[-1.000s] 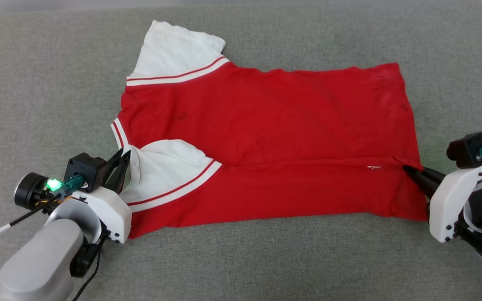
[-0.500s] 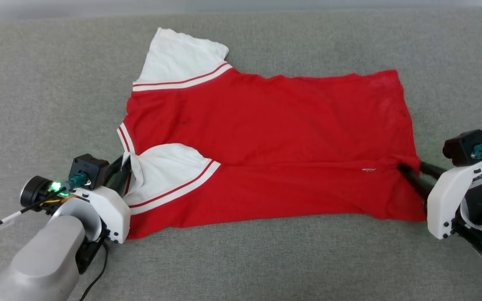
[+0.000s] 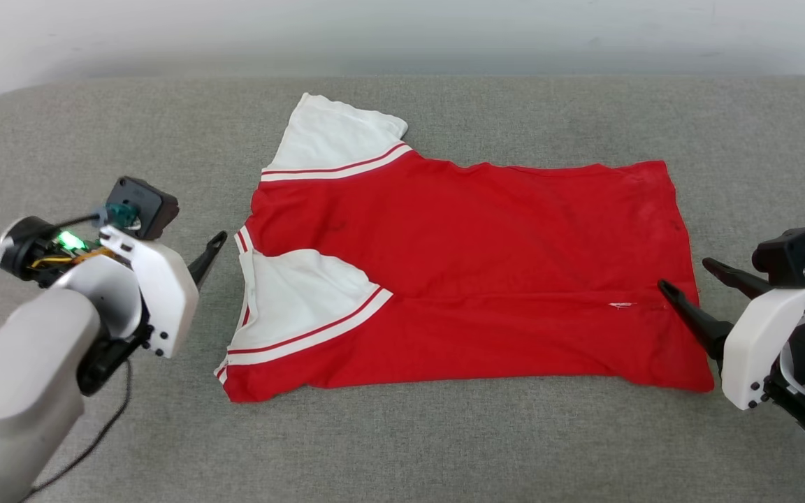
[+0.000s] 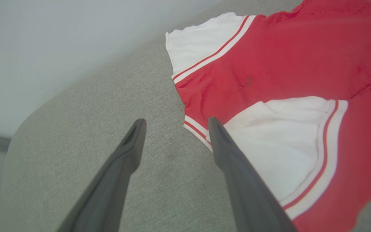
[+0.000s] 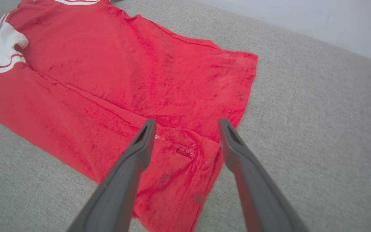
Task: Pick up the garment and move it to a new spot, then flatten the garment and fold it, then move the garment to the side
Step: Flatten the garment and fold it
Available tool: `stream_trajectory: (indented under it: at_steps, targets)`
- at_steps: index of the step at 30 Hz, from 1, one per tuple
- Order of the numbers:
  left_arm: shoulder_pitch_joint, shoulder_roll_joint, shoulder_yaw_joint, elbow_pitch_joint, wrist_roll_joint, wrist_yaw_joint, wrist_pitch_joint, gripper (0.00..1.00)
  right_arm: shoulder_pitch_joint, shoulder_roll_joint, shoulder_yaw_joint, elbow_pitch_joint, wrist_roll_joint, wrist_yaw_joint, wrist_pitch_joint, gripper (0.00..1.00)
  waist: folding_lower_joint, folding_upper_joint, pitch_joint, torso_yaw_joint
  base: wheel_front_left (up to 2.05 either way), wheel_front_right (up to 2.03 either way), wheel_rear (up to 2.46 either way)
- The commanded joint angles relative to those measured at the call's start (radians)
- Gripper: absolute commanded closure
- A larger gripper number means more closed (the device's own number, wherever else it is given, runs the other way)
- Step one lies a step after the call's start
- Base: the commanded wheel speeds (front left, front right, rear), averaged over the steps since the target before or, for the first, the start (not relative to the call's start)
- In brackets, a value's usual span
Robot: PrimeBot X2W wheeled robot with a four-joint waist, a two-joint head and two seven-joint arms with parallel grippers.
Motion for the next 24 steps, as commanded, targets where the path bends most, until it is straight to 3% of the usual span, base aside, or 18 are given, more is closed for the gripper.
stream_trajectory:
  at_steps: [1,7,14,24]
  targets:
    - [-0.007,0.014,-0.005,-0.014,-0.012,-0.007,0.031,0.00,0.017,0.004,-0.003,-0.007,-0.004,-0.001,0.000,0.00,0.0000,0.0000,-0.001,0.001,0.00,0.00,0.00]
    - [-0.024,0.075,-0.029,-0.133,-0.169,-0.040,0.347,0.00,0.023,0.015,-0.016,-0.028,-0.017,-0.001,0.011,0.00,0.0000,0.0000,-0.005,-0.002,0.00,0.00,0.00]
    - [-0.001,0.100,-0.065,-0.201,-0.326,-0.038,0.621,0.00,0.013,0.024,-0.009,-0.048,-0.023,-0.001,0.027,0.00,0.0000,0.0000,0.006,-0.021,0.00,0.00,0.00]
    - [0.053,0.089,-0.121,-0.149,-0.354,-0.020,0.720,0.00,-0.027,0.040,0.020,-0.044,-0.022,-0.001,0.041,0.00,0.0000,0.0000,0.041,-0.063,0.00,0.00,0.00]
